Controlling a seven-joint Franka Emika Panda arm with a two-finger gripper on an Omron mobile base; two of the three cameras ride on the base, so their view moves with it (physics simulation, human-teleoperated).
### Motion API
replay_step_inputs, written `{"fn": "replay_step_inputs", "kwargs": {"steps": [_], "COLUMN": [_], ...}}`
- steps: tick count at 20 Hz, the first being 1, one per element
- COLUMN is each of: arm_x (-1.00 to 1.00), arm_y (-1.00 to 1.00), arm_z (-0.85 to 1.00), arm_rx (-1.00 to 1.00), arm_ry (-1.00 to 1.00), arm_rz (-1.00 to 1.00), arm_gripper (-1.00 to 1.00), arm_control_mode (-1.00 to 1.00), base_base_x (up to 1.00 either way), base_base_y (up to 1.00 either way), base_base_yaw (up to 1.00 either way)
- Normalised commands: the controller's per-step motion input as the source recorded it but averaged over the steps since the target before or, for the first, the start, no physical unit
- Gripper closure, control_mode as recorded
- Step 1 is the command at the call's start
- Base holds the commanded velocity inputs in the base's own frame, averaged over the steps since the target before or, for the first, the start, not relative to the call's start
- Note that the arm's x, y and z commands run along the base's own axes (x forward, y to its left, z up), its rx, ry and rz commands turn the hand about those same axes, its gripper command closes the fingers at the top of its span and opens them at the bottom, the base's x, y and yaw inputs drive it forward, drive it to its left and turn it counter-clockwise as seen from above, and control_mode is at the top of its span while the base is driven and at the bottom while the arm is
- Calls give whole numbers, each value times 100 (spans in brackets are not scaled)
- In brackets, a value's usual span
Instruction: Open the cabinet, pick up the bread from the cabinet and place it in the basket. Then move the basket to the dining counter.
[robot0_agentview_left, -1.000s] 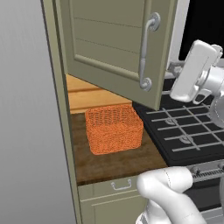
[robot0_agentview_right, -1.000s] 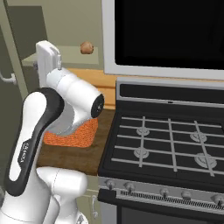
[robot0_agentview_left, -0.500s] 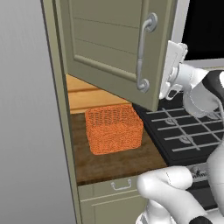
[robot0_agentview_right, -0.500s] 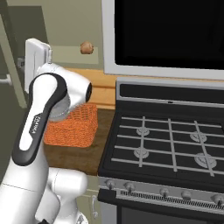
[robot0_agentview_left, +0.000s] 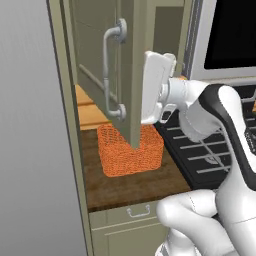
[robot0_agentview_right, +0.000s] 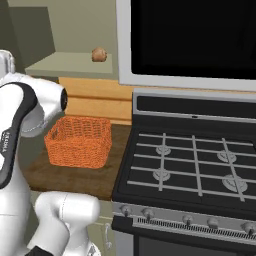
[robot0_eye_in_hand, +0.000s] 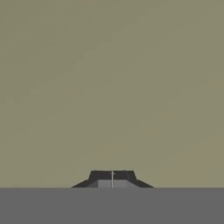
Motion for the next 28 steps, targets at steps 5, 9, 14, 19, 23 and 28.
{"fn": "replay_step_inputs", "kwargs": {"steps": [5,9,14,19,23,28], "arm_x": [56,29,-6,2,4,8], "arm_y": [100,74,-82,-99,-92,-75], "arm_z": [-17,0,9,1,0,0], "arm_rx": [-10,-4,1,-23,-39,-41], "arm_ry": [0,6,1,1,-13,-28], "arm_rz": [-1,-2,-17,-22,-21,-21], "arm_gripper": [100,100,100,100,100,100], "arm_control_mode": [-100,-100,-100,-100,-100,-100], "base_base_x": [0,0,0,0,0,0], "base_base_y": [0,0,0,0,0,0], "base_base_yaw": [0,0,0,0,0,0]}}
